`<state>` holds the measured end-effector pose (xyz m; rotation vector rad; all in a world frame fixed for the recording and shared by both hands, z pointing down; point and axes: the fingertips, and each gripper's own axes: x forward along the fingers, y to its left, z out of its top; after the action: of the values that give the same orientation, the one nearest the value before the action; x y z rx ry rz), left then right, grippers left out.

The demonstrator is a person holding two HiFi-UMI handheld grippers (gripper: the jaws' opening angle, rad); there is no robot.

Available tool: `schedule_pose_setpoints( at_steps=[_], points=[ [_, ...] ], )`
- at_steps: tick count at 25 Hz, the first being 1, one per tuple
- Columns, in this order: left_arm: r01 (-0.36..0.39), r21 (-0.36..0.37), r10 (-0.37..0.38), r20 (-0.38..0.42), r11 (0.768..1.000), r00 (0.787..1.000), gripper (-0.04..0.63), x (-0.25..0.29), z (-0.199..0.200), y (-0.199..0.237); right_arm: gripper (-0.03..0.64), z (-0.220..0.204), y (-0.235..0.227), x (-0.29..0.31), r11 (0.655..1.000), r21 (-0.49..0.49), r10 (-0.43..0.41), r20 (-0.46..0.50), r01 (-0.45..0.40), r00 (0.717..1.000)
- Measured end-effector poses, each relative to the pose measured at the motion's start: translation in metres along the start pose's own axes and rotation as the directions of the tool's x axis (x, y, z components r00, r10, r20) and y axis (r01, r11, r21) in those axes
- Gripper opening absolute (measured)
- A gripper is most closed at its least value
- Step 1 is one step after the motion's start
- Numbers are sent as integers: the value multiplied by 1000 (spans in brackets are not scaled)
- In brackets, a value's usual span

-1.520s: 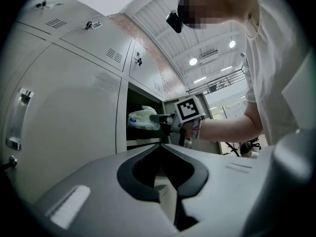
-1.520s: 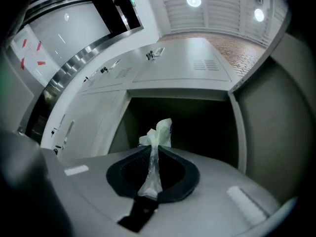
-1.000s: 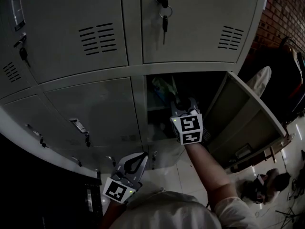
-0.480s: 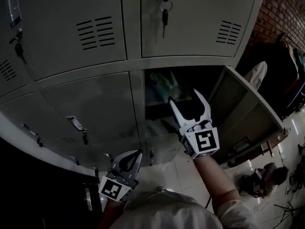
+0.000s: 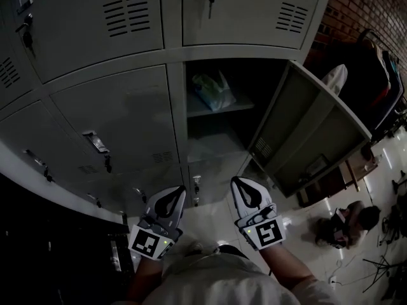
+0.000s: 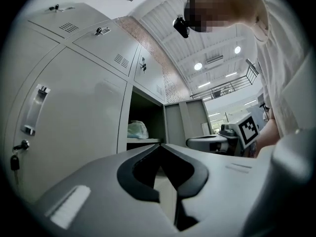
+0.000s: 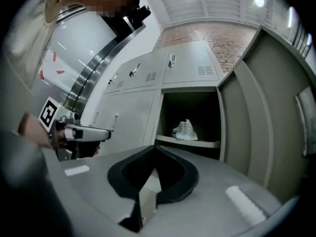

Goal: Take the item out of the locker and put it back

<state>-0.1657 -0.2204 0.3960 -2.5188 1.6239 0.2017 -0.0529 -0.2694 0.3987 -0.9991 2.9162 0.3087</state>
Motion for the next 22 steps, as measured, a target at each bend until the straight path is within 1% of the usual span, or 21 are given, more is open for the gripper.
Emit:
schedule_pose_setpoints(
  at_steps=[2,4,7,8,13,18,22],
  points=[
    [-7,-9,7,10,1000,1000,3,-4,2,-14,3,-6,11,-17,999,7,31,-24,-31,999],
    [-8,-1,8,7,1000,1000,3,-6,1,-34,3,-9,19,-35,999,3,48,-36,-47,998],
    [32,18,-31,-35,999,999,2,-10,-5,-79,3,-14,29,-63,996,11,84,-44,-83,996],
    [33,15,-32,-44,999,999,2,-13,-6,-93,3,-13,32,-73,995,17,98,-43,-97,994],
    [-20,0,20,-56,1000,998,2,-37,-4,-157,3,-3,43,-138,989,42,142,-37,-140,989],
    [-53,21,54,-71,998,996,2,-73,-5,-223,3,-6,65,-209,979,84,190,-55,-185,980],
    [-63,26,65,-108,998,992,2,-101,-1,-255,3,-4,77,-244,981,106,172,-83,-163,982]
  ],
)
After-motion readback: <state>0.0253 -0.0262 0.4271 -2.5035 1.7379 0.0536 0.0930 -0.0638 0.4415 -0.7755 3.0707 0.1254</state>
